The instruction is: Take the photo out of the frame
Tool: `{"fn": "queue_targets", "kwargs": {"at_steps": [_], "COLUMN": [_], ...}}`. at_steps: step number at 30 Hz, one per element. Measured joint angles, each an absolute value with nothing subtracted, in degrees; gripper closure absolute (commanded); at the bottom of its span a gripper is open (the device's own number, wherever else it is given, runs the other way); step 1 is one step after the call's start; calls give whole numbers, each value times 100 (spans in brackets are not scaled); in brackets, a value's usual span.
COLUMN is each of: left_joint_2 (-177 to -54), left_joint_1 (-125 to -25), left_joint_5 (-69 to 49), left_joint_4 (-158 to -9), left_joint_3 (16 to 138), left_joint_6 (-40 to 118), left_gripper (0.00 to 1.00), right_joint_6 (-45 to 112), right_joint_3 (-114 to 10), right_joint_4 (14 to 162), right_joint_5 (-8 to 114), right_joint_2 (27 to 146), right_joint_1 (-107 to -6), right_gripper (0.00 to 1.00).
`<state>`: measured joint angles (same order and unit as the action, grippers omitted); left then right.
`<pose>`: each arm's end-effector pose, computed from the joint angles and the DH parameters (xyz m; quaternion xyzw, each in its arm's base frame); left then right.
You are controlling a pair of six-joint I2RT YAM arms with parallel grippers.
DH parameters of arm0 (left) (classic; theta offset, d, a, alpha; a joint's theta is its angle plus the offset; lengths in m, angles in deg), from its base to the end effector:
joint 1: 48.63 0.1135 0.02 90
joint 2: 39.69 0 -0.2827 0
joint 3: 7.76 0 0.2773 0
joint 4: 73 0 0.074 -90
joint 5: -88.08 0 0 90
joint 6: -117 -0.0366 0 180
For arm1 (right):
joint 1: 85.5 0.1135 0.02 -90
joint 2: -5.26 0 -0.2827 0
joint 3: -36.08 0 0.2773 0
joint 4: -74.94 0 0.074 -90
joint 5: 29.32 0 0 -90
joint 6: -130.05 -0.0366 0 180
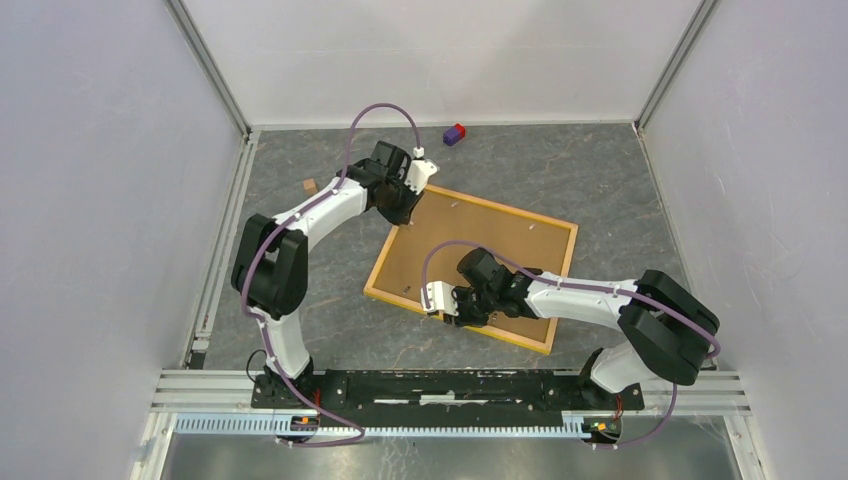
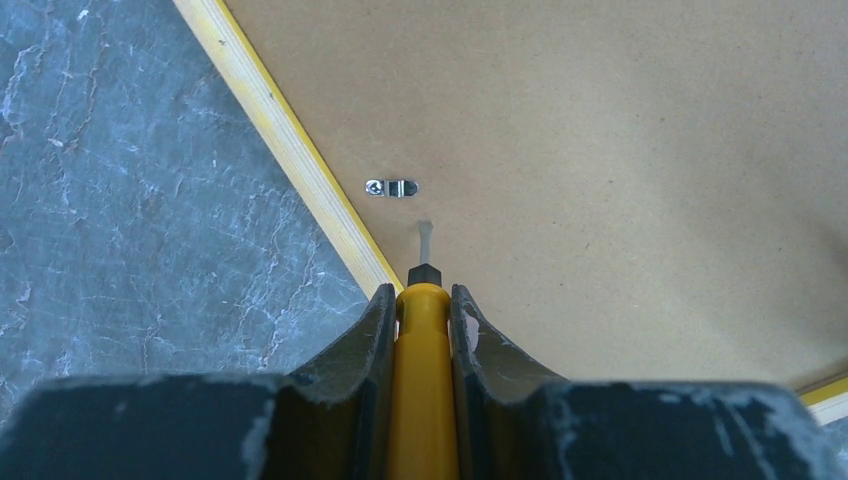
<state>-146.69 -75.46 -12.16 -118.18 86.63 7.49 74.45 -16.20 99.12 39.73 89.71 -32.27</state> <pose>0.3825 -0.2007 0.2302 0.3993 0.8700 -0.1032 0.2703 0.1615 0.2380 0.1572 -0.6896 0.6427 0.2182 0.2523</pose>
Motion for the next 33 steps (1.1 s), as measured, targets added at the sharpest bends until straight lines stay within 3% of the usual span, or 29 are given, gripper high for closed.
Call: {"fn": "queue_targets", "kwargs": {"at_steps": [3,20,28,33], "left_joint_2": [-14669,-14888,-14847,-14346], "left_joint_1": [-7518,-7505,-7489,-7470], "left_joint_5": [-1250,-1261,-1500,-2079], "left_joint_4": [-11766,-11529,-11698,-12047], "left_joint_3": [8656,8859,8886,8746], "left_joint_6": [780,843,856,1020], "left_gripper": [98,98,98,98], "right_joint_6": [7445,7445,7368,7285], "right_joint_3": [-1627,-1686,-1839,-2381], "right_joint_4": [9919,9997,10282,10789], "right_joint_5": [3971,3962,3920,3617], "right_joint_2": [8975,9015,9030,8936], "right_joint_1": [-3227,-3229,-3275,-3644], "right_gripper": [89,88,48,38]}}
